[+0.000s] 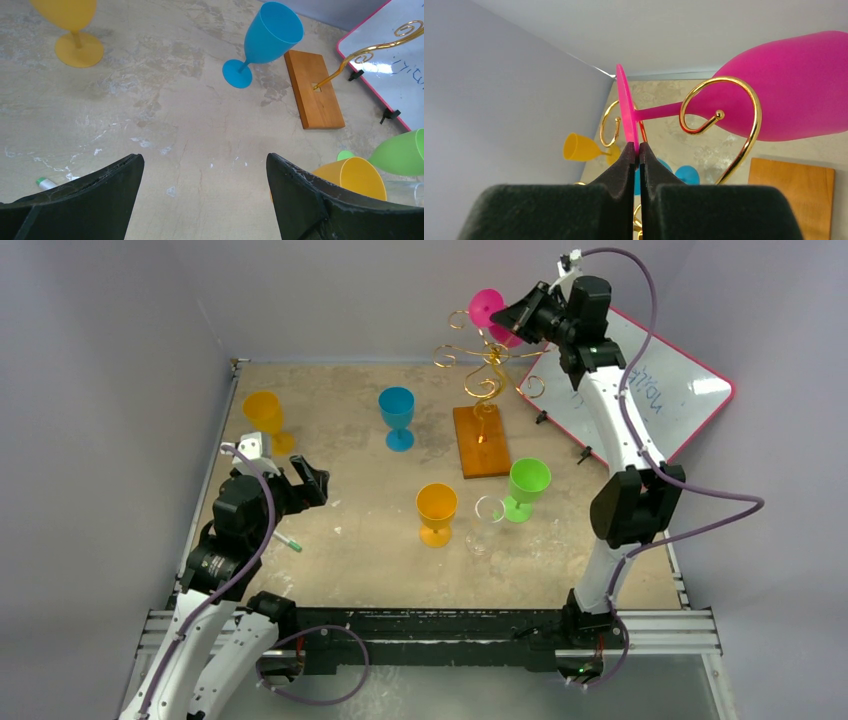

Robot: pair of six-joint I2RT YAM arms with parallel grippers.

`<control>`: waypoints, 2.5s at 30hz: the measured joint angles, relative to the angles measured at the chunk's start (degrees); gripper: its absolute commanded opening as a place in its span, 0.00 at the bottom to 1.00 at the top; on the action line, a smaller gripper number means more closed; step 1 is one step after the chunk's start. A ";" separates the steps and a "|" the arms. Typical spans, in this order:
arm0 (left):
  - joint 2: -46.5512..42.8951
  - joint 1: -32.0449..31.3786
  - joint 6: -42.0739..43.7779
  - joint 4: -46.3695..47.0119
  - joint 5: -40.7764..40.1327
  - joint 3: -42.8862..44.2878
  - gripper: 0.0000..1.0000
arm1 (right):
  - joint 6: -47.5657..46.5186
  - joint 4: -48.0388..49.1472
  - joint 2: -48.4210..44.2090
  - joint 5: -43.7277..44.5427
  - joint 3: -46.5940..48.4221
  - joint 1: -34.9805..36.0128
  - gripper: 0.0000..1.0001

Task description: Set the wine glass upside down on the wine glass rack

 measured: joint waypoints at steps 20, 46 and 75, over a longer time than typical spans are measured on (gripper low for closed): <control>-0.44 0.00 -0.02 -0.07 -0.57 0.00 0.92 | -0.57 -4.94 -2.49 2.21 -0.96 -0.42 0.00; -0.50 0.00 -0.02 -0.09 -0.59 0.00 0.92 | 2.19 -3.21 -4.81 3.63 -2.99 -3.67 0.00; -0.74 0.00 -0.02 -0.11 -0.94 0.00 0.92 | 2.43 -3.78 2.16 0.20 3.58 -3.78 0.13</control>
